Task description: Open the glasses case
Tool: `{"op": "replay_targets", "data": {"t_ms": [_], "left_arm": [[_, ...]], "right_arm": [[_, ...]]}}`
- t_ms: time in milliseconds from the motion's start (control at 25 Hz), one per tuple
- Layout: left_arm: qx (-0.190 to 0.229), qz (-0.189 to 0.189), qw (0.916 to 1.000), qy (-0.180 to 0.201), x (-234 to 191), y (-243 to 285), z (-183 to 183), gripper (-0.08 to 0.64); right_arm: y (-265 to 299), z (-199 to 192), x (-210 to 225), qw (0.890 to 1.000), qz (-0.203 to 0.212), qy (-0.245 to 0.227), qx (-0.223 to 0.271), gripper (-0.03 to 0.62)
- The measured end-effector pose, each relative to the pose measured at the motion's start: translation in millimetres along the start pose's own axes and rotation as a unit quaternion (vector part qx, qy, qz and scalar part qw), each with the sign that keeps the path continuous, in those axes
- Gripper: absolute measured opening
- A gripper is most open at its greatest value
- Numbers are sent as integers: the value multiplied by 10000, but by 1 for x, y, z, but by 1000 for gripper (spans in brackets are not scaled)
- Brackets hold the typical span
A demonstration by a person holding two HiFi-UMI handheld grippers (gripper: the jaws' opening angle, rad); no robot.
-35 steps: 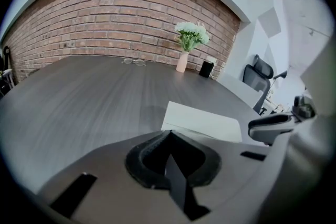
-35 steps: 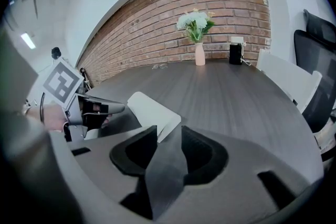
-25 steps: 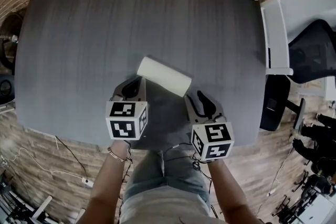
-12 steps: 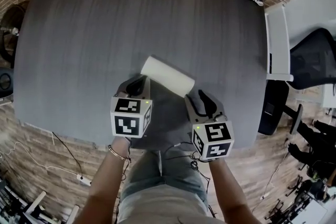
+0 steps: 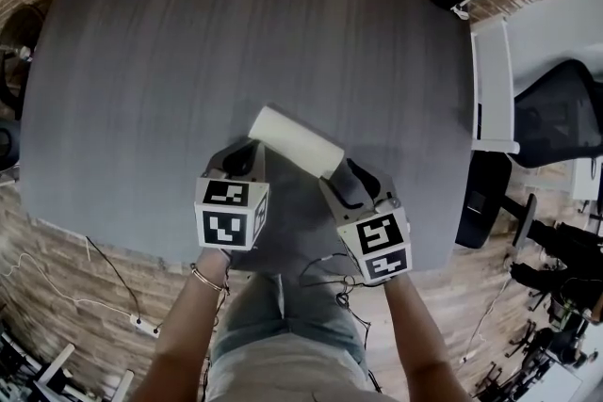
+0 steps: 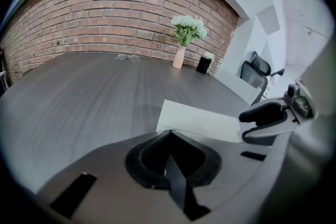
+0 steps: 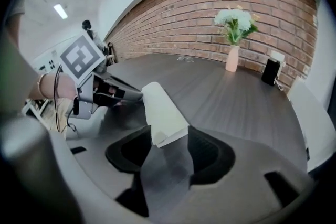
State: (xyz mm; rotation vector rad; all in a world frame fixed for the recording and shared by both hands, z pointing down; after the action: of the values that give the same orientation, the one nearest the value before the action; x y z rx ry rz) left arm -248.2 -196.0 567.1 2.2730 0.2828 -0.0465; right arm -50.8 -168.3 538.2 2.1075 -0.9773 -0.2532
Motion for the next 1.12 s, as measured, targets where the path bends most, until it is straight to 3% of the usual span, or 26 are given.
{"op": "replay_targets", "data": {"t_ms": [120, 280, 560, 680, 1120], "left_arm": [[-2, -14, 10000, -7, -1, 0, 1, -5], [6, -3, 10000, -31, -1, 0, 0, -5], [18, 20, 10000, -75, -1, 0, 1, -5], [29, 51, 9999, -84, 0, 1, 0, -5], [34, 78, 9999, -79, -1, 1, -1, -5]], "right_arm": [[3, 7, -2, 9963, 96, -819, -233, 222], [5, 8, -8, 9782, 108, -1959, -680, 233], [14, 5, -13, 9495, 18, -2918, -1151, 229], [15, 3, -13, 9460, -71, -3029, -1151, 225], [14, 9, -10, 9561, 141, -2667, -1204, 221]]}}
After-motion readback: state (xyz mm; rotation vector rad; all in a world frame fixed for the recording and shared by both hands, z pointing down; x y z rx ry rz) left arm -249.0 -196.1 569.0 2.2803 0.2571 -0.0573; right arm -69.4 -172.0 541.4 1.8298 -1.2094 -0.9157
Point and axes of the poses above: the fingertips, and each gripper's own axes: y forward along the fingers, x to its right, z out of its top, the point moved 9 cm from there along -y, backward along the fingers, and after that the axes turned 9 degrees about z, right-handed, at the moved point
